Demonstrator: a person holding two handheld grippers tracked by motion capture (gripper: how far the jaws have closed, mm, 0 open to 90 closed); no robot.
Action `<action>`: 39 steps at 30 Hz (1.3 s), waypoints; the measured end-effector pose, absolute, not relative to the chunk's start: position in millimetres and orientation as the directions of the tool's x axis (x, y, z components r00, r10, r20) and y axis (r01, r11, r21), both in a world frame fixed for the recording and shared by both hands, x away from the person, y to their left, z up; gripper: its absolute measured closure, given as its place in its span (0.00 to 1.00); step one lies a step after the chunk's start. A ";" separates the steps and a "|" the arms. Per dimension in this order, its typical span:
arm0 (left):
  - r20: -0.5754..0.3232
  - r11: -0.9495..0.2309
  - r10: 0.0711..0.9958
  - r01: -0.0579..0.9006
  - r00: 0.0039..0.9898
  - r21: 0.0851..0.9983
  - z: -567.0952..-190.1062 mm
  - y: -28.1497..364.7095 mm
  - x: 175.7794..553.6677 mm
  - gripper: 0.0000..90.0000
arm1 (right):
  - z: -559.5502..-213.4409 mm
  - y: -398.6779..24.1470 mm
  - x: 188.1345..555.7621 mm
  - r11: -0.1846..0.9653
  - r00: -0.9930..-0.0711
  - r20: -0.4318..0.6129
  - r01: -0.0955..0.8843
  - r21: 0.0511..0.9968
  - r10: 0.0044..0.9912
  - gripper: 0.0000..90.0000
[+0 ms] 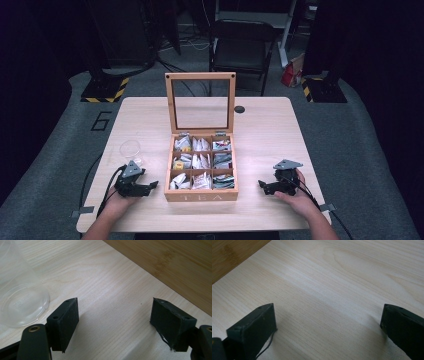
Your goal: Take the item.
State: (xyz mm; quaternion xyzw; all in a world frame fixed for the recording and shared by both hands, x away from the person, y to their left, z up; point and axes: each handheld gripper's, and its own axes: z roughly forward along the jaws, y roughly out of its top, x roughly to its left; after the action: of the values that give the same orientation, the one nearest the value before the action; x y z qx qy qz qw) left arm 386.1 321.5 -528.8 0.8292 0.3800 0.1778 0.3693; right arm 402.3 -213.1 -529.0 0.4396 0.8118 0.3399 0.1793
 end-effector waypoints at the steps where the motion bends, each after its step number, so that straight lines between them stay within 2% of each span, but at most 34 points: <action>1: 0.017 -0.443 0.760 0.498 0.650 0.745 -528.5 321.8 386.2 0.25 | -529.1 -213.1 402.3 0.381 -0.549 0.009 0.591 0.711 0.836 0.00; 39: 0.015 -0.433 0.769 0.503 0.639 0.748 -528.4 321.2 386.3 0.27 | -529.0 -213.1 402.3 0.383 -0.549 0.008 0.592 0.709 0.836 0.00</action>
State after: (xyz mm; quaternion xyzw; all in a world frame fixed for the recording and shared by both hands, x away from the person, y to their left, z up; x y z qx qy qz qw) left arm 386.3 321.2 -528.4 0.8269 0.3844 0.1804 0.3686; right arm 402.3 -213.1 -529.0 0.4396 0.8119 0.3398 0.1792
